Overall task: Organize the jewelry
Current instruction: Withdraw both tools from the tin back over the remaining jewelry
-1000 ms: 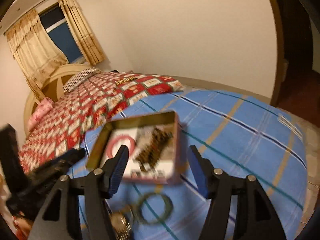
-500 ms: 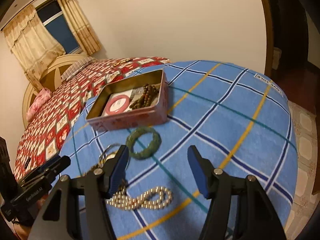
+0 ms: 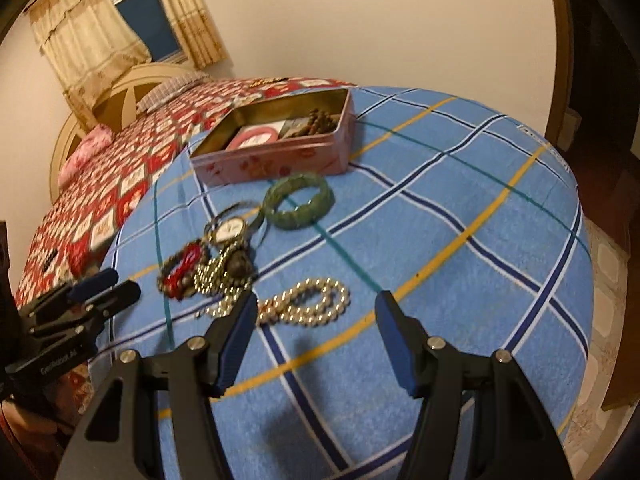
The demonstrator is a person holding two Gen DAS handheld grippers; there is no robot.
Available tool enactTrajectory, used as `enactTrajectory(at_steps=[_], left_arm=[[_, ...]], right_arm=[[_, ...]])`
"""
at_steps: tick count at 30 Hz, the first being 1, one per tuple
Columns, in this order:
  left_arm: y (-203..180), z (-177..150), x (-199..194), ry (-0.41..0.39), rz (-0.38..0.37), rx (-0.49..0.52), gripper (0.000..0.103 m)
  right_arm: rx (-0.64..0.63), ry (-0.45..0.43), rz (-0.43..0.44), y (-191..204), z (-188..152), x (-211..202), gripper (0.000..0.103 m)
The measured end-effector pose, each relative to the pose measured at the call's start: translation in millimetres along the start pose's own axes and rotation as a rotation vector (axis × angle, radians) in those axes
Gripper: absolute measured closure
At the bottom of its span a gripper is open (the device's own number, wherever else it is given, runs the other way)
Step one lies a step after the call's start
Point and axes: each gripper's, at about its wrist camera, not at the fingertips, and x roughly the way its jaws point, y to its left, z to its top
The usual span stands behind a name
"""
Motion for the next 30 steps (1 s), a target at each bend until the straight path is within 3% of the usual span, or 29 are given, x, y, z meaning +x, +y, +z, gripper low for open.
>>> enactTrajectory(at_steps=[7, 13, 16, 19, 21, 22, 23, 24, 30], left_arm=[[5, -1, -7, -0.01, 0.009, -0.01, 0.047], [6, 2, -10, -0.019, 0.002, -0.015, 0.047], [5, 3, -10, -0.019, -0.002, -0.01, 0.047], [5, 4, -10, -0.02, -0.003, -0.008, 0.047], [5, 5, -10, -0.02, -0.008, -0.013, 0.047], [6, 5, -10, -0.02, -0.012, -0.016, 0.047], [6, 5, -10, -0.02, -0.014, -0.017, 0.047], [5, 5, -10, -0.02, -0.019, -0.017, 0.047], [1, 6, -10, -0.024, -0.034, -0.005, 0.047]], right_arm=[[-0.057, 0.054, 0.012, 11, -2, 17, 0.038], [-0.036, 0.104, 0.034, 15, 4, 39, 0.03], [-0.099, 0.11, -0.019, 28, 1, 45, 0.032], [-0.154, 0.116, -0.044, 34, -2, 43, 0.049], [-0.158, 0.125, -0.029, 32, -2, 41, 0.054], [-0.149, 0.123, -0.022, 30, -2, 39, 0.066], [-0.144, 0.112, -0.024, 27, -2, 36, 0.102], [-0.14, 0.125, -0.035, 23, 0, 34, 0.097], [-0.056, 0.056, 0.007, 4, 10, 11, 0.098]])
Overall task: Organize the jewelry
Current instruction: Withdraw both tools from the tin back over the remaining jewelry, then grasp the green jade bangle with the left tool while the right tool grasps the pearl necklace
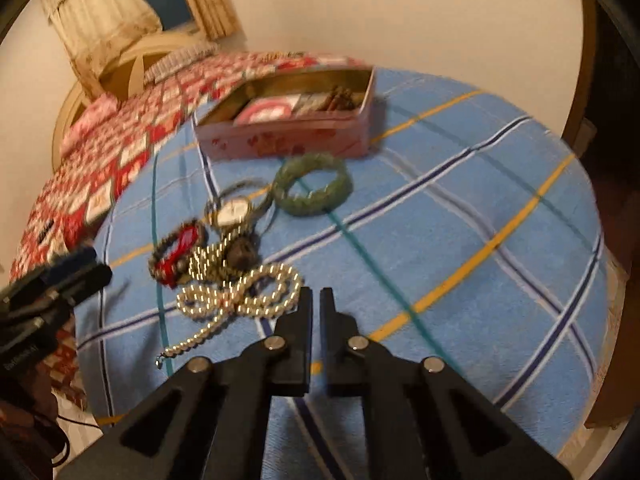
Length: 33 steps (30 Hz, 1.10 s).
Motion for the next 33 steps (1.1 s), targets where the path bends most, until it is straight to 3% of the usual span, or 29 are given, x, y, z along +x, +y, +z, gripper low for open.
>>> enactTrajectory(at_steps=[4, 6, 8, 10, 14, 19, 21, 23, 27, 33], left_arm=[[0, 0, 2, 0.004, 0.003, -0.001, 0.047], [1, 0, 1, -0.002, 0.018, 0.0, 0.047], [3, 0, -1, -0.006, 0.029, -0.001, 0.047], [6, 0, -2, -0.012, 0.042, -0.003, 0.047], [14, 2, -1, -0.012, 0.053, -0.028, 0.047], [15, 4, -3, -0.02, 0.046, -0.029, 0.047], [15, 4, -4, -0.023, 0.05, -0.018, 0.047], [16, 5, -5, -0.024, 0.047, -0.019, 0.047], [16, 8, -2, -0.027, 0.017, -0.03, 0.047], [-1, 22, 7, -0.034, -0.057, -0.005, 0.047]], right_arm=[[0.034, -0.008, 0.094, 1, 3, -5, 0.089], [0.05, 0.058, 0.143, 8, 0, 6, 0.078], [0.058, 0.099, 0.172, 15, -5, 16, 0.05], [0.051, 0.104, 0.17, 23, -8, 22, 0.044], [0.01, 0.096, 0.139, 39, -4, 34, 0.045], [-0.096, 0.086, 0.013, 62, 5, 48, 0.046], [-0.175, 0.081, -0.019, 69, 2, 49, 0.054], [-0.188, 0.1, 0.035, 64, -1, 45, 0.084], [-0.211, 0.129, -0.021, 47, -6, 36, 0.095], [-0.049, 0.071, -0.002, 4, 3, 15, 0.095]])
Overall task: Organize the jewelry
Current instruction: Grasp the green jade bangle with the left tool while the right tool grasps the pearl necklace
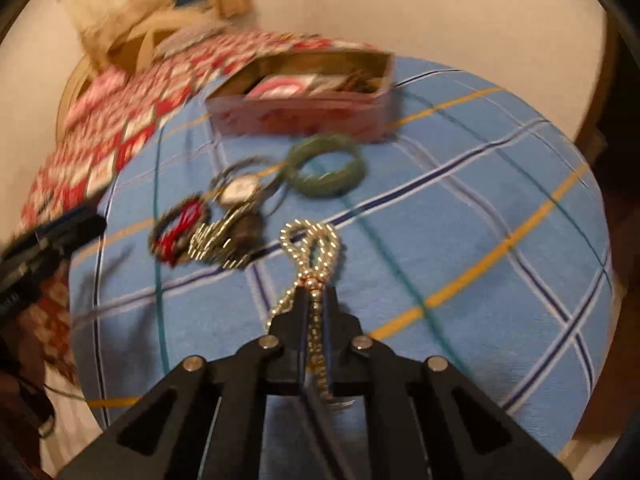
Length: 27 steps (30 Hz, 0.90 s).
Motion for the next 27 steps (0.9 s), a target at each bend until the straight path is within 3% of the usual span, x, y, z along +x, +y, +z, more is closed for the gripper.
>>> enactTrajectory(at_steps=[5, 12, 20, 25, 27], left_arm=[[-22, 20, 18, -0.002, -0.098, 0.037, 0.047], [-60, 53, 64, 0.027, -0.246, 0.077, 0.047], [-104, 53, 122, 0.163, -0.206, 0.227, 0.047], [-106, 46, 144, 0.236, -0.19, 0.221, 0.059], [-102, 45, 146, 0.227, -0.182, 0.212, 0.077]], right_arm=[[0.082, -0.14, 0.033, -19, 14, -30, 0.095], [0.151, -0.231, 0.042, -33, 25, -42, 0.095], [0.171, -0.279, 0.014, -55, 31, -59, 0.095], [0.183, -0.287, 0.007, -64, 33, -58, 0.095], [0.187, -0.286, 0.004, -68, 34, -57, 0.095]])
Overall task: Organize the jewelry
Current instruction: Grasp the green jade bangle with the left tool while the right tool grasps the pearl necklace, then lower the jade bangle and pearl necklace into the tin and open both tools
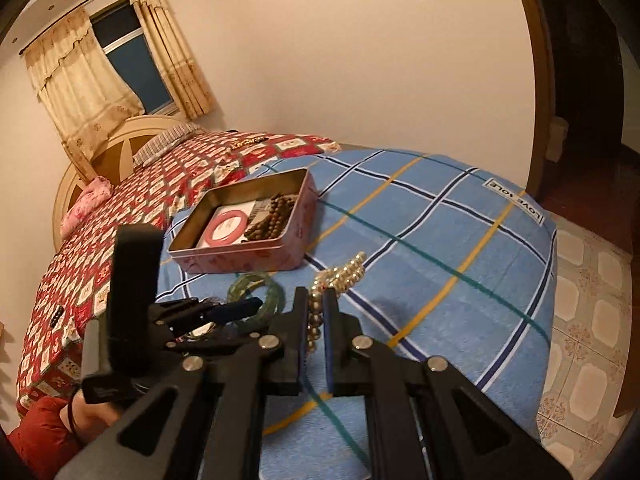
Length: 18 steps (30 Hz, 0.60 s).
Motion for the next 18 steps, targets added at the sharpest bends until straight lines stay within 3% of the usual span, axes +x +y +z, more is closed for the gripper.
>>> enactTrajectory(at_steps=[3, 6, 11, 18], left_arm=[[9, 3, 0, 0.005, -0.039, -0.04, 0.096], [16, 6, -9, -0.026, -0.092, -0.083, 0.097], [34, 9, -69, -0.202, -0.183, -0.163, 0.097], [63, 24, -134, -0.367, -0.109, -0.182, 0.097]], right_arm=[[0.013, 0.002, 0.001, -5, 1, 0, 0.095], [0.018, 0.0, -0.001, -6, 4, 0, 0.095], [0.014, -0.025, 0.007, -4, 13, -6, 0.095], [-0.041, -0.084, 0.064, 23, 45, -3, 0.095]])
